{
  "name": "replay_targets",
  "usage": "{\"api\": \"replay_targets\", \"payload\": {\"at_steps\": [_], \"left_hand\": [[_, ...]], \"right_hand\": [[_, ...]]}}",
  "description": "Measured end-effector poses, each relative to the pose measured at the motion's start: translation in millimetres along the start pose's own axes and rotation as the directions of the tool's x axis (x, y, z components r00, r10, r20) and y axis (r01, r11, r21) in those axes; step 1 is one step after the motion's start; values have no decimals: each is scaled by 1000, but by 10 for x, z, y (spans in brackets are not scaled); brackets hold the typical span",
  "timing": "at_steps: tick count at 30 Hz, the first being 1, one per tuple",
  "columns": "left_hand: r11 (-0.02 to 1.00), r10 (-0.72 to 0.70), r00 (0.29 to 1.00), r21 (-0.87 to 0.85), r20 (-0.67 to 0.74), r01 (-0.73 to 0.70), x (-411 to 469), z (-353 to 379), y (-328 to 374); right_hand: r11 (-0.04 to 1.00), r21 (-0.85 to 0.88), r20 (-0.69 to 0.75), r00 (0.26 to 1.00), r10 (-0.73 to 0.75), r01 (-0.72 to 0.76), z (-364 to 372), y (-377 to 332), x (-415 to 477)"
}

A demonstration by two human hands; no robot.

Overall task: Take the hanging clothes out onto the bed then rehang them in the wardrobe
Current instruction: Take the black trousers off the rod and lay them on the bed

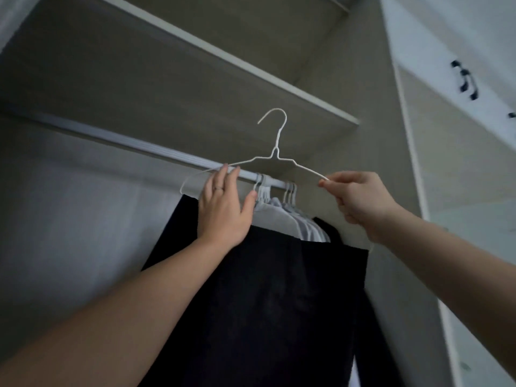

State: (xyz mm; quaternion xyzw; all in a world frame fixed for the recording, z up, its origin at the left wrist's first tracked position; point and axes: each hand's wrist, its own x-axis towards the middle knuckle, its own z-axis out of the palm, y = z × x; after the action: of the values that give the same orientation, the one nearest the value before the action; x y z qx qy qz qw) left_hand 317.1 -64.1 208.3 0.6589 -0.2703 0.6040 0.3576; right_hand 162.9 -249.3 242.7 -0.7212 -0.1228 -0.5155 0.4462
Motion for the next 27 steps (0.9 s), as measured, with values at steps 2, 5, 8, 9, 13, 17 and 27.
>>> {"api": "replay_targets", "payload": {"at_steps": [2,5,8,9,13,17,27], "left_hand": [[1000,-15,999,7,-43,15,1,36,271],[1000,7,996,-19,-87,-9,-11,85,753],[995,71,988,-58,-135,-80,-84,131,1314],[992,89,984,-75,-156,-101,-119,145,1505],[964,105,973,-219,-206,-150,-281,207,2347],[921,132,973,-341,-187,-191,-531,257,3258],[632,303,953,-749,4,-197,-1658,455,5766]], "right_hand": [[985,-140,-80,991,-111,99,-312,6,-124],[936,-310,-149,963,-223,168,-840,-9,-323],[858,-490,-219,931,-292,154,-1443,-83,-552],[836,-530,-239,920,-311,145,-1653,-125,-637],[741,-667,-292,889,-353,75,-2559,-395,-1028],[617,-787,-299,873,-385,2,-3513,-719,-1524],[318,-895,-411,858,-309,-314,-5601,-1668,-3249]]}}
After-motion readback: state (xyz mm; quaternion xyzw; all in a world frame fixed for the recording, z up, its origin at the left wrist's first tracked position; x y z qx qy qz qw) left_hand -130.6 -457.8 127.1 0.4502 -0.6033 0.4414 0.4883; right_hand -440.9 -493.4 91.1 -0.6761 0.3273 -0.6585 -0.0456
